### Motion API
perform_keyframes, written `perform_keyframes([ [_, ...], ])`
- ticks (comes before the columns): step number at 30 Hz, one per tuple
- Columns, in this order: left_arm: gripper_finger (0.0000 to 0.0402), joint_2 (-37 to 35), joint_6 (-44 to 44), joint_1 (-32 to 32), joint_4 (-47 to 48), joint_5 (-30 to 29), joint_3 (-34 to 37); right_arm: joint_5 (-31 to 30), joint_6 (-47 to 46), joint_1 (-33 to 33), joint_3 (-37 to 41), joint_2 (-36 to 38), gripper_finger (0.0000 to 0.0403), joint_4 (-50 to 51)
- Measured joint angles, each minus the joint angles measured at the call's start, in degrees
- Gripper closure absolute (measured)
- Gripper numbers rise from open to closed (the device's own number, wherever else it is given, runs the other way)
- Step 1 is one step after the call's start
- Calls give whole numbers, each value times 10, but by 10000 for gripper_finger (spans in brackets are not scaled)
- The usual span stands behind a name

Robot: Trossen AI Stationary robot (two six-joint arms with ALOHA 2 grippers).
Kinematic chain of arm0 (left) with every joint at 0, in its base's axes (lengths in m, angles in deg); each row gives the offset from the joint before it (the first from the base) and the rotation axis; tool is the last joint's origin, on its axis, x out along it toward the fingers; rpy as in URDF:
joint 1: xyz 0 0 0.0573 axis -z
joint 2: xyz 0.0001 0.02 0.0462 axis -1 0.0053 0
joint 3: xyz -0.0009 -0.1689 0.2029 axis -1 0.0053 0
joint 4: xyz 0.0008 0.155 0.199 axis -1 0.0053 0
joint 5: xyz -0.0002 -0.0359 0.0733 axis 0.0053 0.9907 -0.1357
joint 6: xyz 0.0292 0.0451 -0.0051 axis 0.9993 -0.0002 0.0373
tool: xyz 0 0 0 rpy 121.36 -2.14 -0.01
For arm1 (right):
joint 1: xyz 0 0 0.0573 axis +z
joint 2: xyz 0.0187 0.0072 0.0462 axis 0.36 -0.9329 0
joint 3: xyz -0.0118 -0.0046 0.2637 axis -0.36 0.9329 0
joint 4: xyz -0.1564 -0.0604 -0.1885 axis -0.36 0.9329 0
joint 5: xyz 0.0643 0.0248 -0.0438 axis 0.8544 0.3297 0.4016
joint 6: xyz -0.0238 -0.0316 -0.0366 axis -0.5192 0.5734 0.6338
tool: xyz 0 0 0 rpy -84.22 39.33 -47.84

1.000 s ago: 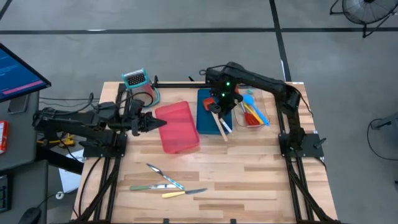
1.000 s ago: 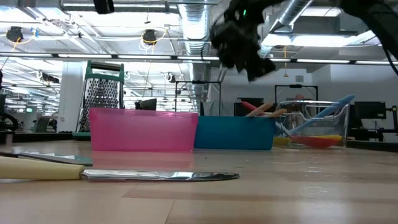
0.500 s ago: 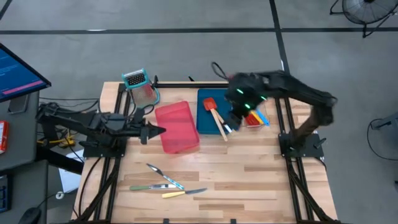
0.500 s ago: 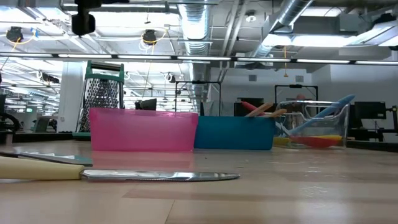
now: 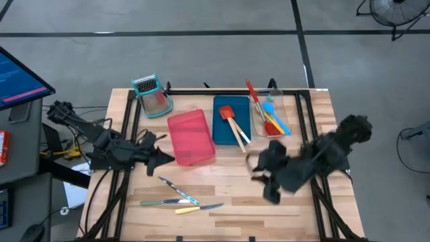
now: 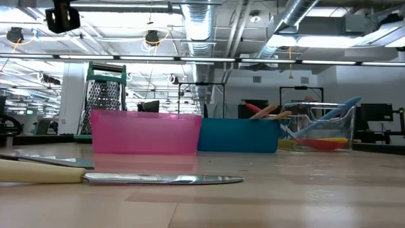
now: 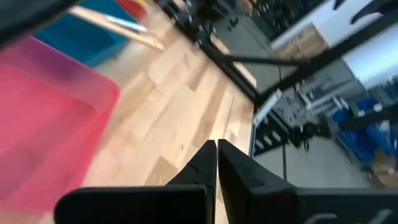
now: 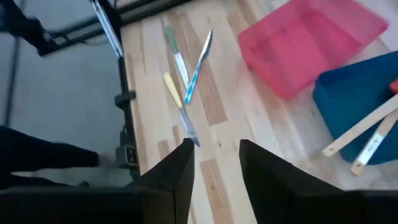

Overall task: Pick & Place Kitchen Items
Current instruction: Put the blue table knife into the red bin

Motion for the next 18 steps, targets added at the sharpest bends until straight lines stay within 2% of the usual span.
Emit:
perform_keyframes([
  [4,401,25,-9,31,-2,0,0,-20,-8,19,0,-66,277,-6],
  [8,401,66,-23,55,-1,3,0,-16,2,28,1,-123,255,-44],
  [12,401,120,-15,71,-2,48,0,-16,27,38,0,-141,221,-95],
  [18,383,206,79,85,-53,109,0,-23,12,51,0,-138,181,-90],
])
